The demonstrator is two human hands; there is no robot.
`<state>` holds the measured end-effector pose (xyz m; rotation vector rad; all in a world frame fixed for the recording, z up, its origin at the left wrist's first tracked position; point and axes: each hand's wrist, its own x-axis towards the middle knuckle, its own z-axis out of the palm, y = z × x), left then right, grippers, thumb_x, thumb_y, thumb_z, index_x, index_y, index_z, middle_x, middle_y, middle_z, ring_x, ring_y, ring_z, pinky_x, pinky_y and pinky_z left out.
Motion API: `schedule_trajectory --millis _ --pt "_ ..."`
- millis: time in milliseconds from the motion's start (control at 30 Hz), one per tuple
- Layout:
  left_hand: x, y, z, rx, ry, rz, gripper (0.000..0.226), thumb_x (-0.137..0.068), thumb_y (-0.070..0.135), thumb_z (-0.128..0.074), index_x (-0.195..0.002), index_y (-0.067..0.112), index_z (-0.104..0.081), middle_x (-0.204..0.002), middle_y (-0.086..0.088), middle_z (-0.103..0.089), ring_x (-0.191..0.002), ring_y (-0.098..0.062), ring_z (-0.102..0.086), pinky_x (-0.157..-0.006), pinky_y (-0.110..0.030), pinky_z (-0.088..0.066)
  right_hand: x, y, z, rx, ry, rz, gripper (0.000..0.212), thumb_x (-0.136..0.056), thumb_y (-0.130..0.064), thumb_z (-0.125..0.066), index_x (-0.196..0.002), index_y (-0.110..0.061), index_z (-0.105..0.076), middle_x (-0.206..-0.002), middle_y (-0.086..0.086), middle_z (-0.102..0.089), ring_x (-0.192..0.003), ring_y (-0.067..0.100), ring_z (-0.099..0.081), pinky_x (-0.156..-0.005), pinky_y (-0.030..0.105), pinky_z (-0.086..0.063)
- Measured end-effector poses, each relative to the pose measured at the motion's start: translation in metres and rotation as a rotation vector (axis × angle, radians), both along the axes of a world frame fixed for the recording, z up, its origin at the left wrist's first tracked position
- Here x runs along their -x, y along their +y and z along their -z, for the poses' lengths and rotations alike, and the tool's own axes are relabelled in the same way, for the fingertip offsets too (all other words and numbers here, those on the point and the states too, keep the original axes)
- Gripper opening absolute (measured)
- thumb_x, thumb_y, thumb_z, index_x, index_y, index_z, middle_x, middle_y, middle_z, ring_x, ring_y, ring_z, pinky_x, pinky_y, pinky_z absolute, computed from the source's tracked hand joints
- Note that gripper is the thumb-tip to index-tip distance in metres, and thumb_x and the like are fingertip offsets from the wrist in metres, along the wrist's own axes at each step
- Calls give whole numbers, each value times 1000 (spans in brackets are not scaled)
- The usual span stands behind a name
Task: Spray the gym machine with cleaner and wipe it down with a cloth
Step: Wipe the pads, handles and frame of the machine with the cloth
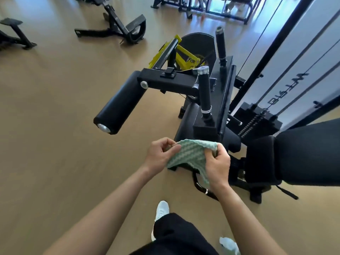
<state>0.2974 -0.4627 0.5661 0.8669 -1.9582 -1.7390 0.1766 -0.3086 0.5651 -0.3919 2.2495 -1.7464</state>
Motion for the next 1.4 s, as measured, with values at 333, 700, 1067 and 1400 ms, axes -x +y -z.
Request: schedule_trajectory --millis 333,700,1067,1400 --pt "98 36 5 201 -34 -89 18 -83 32 -86 -77 26 -69 -64 15 -67 -56 -3 -59 -57 -28 -50 109 -17 -6 -200 95 275 32 -89 -36 -80 -98 -12 -61 -83 -2 -55 -76 14 -53 -69 15 -46" --pt "95 59 8 240 51 -247 10 -92 21 -77 -89 24 -69 -77 15 -69 -71 -3 -64 -66 -15 -48 51 -14 6 47 -83 -122 58 -108 -30 -50 -159 -38 -25 -171 -19 -11 -153 -7 -13 -123 16 -19" --pt "130 99 12 685 69 -344 12 -88 14 -83 -98 16 -77 -88 11 -75 -73 -3 -68 -69 -17 -54 154 -26 11 7 -50 -393 56 -111 -31 -44 -163 -29 -23 -170 -20 0 -153 -8 1 -128 26 -4" --pt "199 117 2 1554 -442 -591 8 -92 23 -78 -96 30 -80 -99 19 -75 -85 -17 -50 -75 -35 -33 235 -49 8 47 -71 -583 64 -110 -30 -48 -165 -26 -16 -172 -12 9 -156 1 6 -120 17 -7"
